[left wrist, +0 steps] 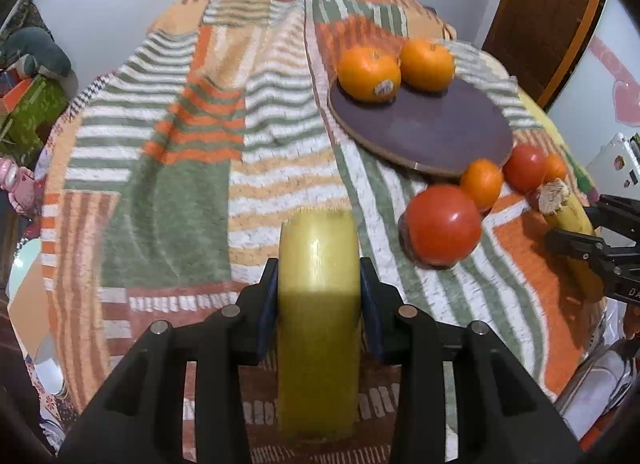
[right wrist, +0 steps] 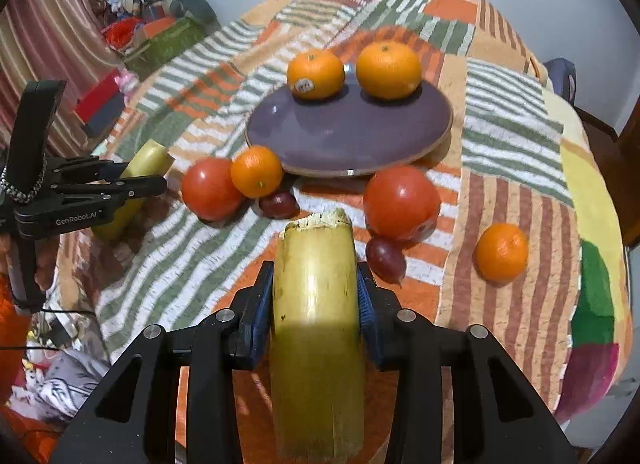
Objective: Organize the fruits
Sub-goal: 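Close the right tool on its corn-like vegetable while the left tool lifts its own, then carry both corn-like vegetables over the purple plate and lay them beside the oranges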
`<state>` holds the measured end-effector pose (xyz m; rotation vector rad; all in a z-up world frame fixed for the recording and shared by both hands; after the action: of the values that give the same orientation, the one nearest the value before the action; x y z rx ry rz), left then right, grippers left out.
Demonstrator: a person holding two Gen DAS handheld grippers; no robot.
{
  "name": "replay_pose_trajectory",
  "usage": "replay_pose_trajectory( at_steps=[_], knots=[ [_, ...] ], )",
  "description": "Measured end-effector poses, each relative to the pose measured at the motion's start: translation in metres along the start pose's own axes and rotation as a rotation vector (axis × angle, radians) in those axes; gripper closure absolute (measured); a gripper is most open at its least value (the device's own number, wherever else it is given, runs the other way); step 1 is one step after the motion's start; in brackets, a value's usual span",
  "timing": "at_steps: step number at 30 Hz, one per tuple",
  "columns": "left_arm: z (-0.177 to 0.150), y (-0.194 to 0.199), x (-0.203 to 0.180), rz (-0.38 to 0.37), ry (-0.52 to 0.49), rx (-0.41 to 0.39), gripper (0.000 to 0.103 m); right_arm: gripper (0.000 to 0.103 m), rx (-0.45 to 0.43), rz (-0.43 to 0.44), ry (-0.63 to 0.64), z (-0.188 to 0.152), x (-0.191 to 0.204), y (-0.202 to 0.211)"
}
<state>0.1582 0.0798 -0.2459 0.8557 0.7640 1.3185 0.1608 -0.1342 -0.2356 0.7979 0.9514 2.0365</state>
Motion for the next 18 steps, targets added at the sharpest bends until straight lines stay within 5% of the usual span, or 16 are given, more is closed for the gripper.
replay_pose_trajectory(
  at_steps=[11, 18],
  knots=[
    [0.042, 0.075, -0.012, -0.014, -0.001, -0.216, 0.066, 0.068, -0.209, -0.019, -0.001, 0.035, -0.004, 0.064],
    [0.071, 0.086, -0.028, -0.054, -0.008, -0.274, 0.066, 0.068, -0.28, -0.043, 0.013, 0.062, -0.009, 0.075]
  ],
)
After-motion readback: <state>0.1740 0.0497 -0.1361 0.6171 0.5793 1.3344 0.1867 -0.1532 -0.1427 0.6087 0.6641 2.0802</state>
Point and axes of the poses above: each gripper's, at about its wrist camera, not at the fingertips, and y roughly against the way its jaws point, x to its left, z to its top, the point moved 5 cm from there along -y, roughly the way its jaws point, and after that the axes turned 3 degrees about z, right-handed, at the moved point
